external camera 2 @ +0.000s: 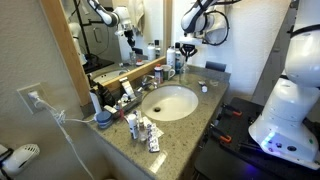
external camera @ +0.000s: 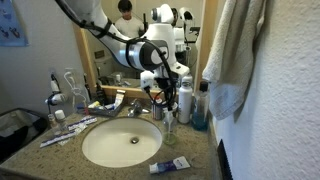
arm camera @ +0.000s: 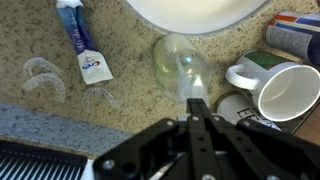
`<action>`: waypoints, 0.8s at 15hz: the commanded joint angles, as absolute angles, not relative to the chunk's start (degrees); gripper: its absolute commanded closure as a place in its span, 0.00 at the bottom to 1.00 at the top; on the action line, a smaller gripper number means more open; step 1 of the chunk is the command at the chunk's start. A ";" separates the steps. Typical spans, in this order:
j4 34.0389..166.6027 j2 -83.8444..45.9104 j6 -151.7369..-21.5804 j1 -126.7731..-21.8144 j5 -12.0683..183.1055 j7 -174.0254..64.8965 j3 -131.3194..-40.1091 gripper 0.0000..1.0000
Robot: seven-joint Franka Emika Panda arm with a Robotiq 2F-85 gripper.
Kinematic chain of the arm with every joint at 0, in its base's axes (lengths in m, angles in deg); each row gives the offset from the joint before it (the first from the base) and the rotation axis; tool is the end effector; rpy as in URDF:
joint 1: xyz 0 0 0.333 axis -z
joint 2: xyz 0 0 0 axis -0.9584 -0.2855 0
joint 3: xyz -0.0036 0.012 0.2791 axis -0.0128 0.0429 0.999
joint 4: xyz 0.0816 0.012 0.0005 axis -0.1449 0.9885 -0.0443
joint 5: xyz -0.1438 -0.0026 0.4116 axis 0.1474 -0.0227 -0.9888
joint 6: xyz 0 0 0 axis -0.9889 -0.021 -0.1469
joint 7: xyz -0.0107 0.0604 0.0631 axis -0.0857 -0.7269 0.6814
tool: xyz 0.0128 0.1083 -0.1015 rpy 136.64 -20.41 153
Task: Press the nozzle of the soap bottle
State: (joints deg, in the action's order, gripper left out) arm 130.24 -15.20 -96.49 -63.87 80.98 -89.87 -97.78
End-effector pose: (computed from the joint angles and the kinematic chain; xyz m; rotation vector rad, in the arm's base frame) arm 0.5532 -0.2676 0.2155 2.6079 -1.6944 0.2752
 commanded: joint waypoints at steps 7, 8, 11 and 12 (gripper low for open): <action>132.13 -14.91 -99.28 -64.71 82.08 -91.44 -98.22 1.00; 132.26 -14.98 -99.40 -64.70 82.04 -91.44 -98.22 1.00; 132.95 -15.36 -99.99 -64.54 81.52 -91.05 -98.06 1.00; 133.38 -15.49 -100.32 -64.43 81.13 -90.82 -97.95 1.00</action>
